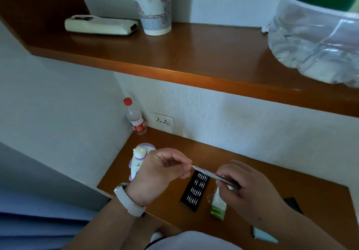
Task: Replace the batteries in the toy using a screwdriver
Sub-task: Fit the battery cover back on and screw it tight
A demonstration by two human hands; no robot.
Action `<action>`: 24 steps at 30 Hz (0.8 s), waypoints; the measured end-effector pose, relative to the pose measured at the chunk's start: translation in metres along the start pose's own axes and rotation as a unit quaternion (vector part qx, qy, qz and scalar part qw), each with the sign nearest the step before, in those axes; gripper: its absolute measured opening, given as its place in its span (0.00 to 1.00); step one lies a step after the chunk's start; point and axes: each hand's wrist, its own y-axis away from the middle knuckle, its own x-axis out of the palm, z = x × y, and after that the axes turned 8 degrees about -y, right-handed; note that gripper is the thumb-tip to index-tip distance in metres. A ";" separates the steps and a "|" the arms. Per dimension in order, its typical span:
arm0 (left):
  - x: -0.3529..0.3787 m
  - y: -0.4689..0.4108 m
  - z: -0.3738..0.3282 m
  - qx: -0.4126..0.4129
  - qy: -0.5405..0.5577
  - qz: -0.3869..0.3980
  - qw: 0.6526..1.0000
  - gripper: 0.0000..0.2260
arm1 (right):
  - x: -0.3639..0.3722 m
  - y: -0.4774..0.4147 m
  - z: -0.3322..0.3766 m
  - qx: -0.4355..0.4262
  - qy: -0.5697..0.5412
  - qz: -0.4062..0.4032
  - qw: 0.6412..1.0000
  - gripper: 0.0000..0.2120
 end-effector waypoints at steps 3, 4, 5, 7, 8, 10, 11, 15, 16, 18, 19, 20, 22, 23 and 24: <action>-0.005 0.000 -0.004 0.002 -0.044 0.036 0.998 0.03 | 0.000 0.003 0.001 -0.013 0.022 0.014 1.000 0.02; -0.007 0.000 -0.005 0.002 -0.054 0.045 0.997 0.04 | 0.000 0.003 0.001 -0.018 0.030 0.013 0.999 0.03; -0.009 0.000 -0.007 0.004 -0.061 0.051 0.997 0.05 | -0.001 0.004 0.002 -0.022 0.037 0.014 0.999 0.03; -0.011 -0.001 -0.009 0.011 -0.066 0.057 0.996 0.06 | -0.002 0.006 0.004 -0.035 0.050 0.017 0.998 0.04; -0.011 -0.001 -0.009 0.014 -0.066 0.061 0.996 0.07 | -0.003 0.007 0.004 -0.045 0.056 0.018 0.997 0.05; -0.010 -0.001 -0.009 0.015 -0.062 0.068 0.996 0.09 | -0.007 0.009 0.005 -0.071 0.063 0.023 0.995 0.06; -0.009 -0.001 -0.009 0.012 -0.061 0.070 0.996 0.09 | -0.009 0.009 0.004 -0.087 0.066 0.026 0.994 0.07; -0.006 0.004 -0.008 0.002 -0.056 0.070 0.996 0.10 | -0.020 0.007 0.003 -0.142 0.103 0.043 0.984 0.08; -0.006 0.006 -0.008 0.001 -0.055 0.067 0.996 0.11 | -0.021 0.006 0.004 -0.146 0.107 0.049 0.982 0.07; -0.006 0.009 -0.008 0.009 -0.060 0.061 0.996 0.12 | -0.023 0.005 0.006 -0.144 0.109 0.066 0.981 0.07; -0.005 0.011 -0.009 0.015 -0.061 0.057 0.996 0.13 | -0.023 0.006 0.008 -0.137 0.105 0.074 0.982 0.07; -0.005 0.013 -0.010 0.021 -0.058 0.052 0.997 0.13 | -0.023 0.007 0.009 -0.126 0.095 0.080 0.984 0.07; -0.004 0.018 -0.011 0.030 -0.046 0.042 0.998 0.14 | -0.021 0.010 0.012 -0.082 0.056 0.085 0.991 0.06; -0.003 0.020 -0.011 0.033 -0.040 0.038 0.998 0.14 | -0.021 0.012 0.013 -0.058 0.032 0.085 0.994 0.06; -0.002 0.022 -0.011 0.037 -0.039 0.033 0.998 0.15 | -0.020 0.013 0.014 -0.036 0.006 0.084 0.996 0.05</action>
